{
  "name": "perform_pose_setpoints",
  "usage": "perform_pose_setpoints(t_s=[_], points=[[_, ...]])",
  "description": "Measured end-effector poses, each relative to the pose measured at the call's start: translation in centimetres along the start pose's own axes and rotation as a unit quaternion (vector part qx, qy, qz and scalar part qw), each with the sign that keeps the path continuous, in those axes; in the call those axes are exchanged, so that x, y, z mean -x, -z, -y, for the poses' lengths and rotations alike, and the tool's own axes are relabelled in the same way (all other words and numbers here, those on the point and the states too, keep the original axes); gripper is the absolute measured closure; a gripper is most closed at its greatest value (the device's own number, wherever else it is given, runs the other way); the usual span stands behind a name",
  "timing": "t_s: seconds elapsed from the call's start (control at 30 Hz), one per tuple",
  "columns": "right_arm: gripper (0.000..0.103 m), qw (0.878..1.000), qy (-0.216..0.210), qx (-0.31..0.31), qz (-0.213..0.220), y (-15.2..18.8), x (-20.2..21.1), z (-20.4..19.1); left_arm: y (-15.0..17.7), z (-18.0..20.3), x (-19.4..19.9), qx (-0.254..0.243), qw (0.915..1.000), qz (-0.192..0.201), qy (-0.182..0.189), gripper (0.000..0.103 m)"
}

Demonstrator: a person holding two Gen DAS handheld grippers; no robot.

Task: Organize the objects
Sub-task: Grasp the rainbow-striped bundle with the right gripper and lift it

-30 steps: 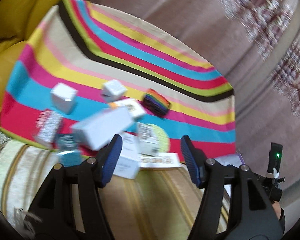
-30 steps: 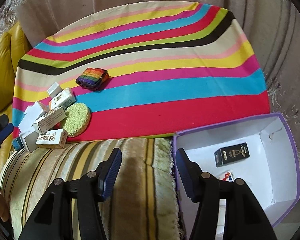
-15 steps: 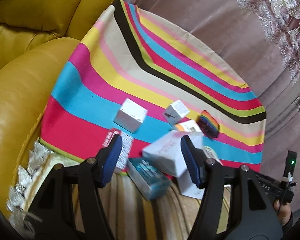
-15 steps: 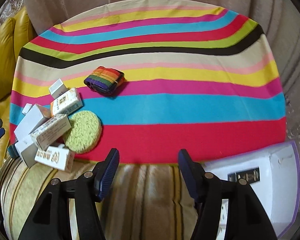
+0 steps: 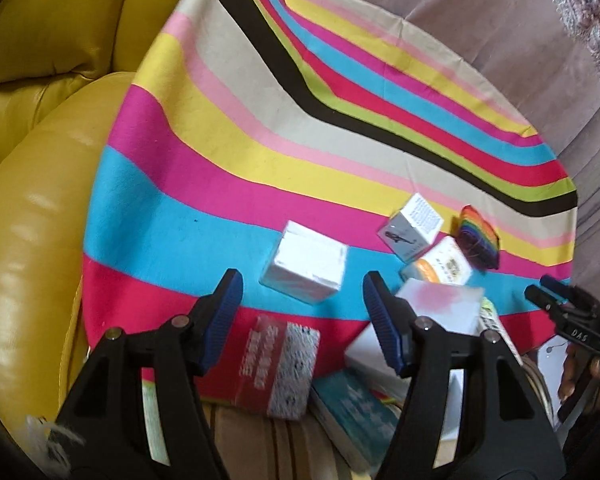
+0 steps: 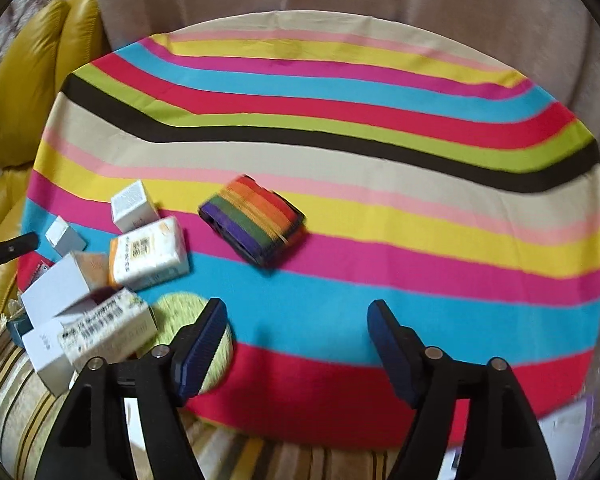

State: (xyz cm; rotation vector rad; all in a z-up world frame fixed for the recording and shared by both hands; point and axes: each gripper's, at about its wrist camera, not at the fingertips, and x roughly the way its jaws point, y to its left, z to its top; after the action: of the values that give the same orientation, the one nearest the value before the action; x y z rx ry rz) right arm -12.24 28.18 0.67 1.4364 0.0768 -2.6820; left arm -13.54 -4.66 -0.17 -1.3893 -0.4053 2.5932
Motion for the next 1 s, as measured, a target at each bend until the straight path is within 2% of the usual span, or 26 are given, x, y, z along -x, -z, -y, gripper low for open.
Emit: perform_pose_setpoints(t_s=[0.23, 0.5, 0.6, 0.67, 0.87, 1.0], points=[[0.025, 0.996, 0.000, 0.087, 0.004, -2.5, -2.4, -1.7, -0.9, 0.1, -2.0, -0.014, 0.9996, -0.022, -0.006, 0.037], [0.022, 0.987, -0.026, 0.159, -0.004, -5.2, -6.0, -3.0, -1.3, 0.3, -3.2, -0.032, 0.9989, -0.033, -0.011, 0.037], [0.022, 0.986, -0.035, 0.162, -0.012, -5.5, -7.1, -2.9, -1.2, 0.4, -3.4, -0.034, 0.9988, -0.034, -0.007, 0.041], [0.022, 0.986, -0.041, 0.162, -0.021, -5.7, -7.8, -2.8, -1.2, 0.4, -3.5, -0.034, 0.9988, -0.036, -0.004, 0.047], [0.023, 0.986, -0.058, 0.152, -0.024, -6.0, -8.9, -2.6, -1.1, 0.3, -3.6, -0.031, 0.9990, -0.031, 0.003, 0.048], [0.032, 0.987, -0.061, 0.143, -0.031, -6.0, -9.4, -2.8, -1.1, 0.1, -3.5, -0.024, 0.9993, -0.026, 0.009, 0.048]])
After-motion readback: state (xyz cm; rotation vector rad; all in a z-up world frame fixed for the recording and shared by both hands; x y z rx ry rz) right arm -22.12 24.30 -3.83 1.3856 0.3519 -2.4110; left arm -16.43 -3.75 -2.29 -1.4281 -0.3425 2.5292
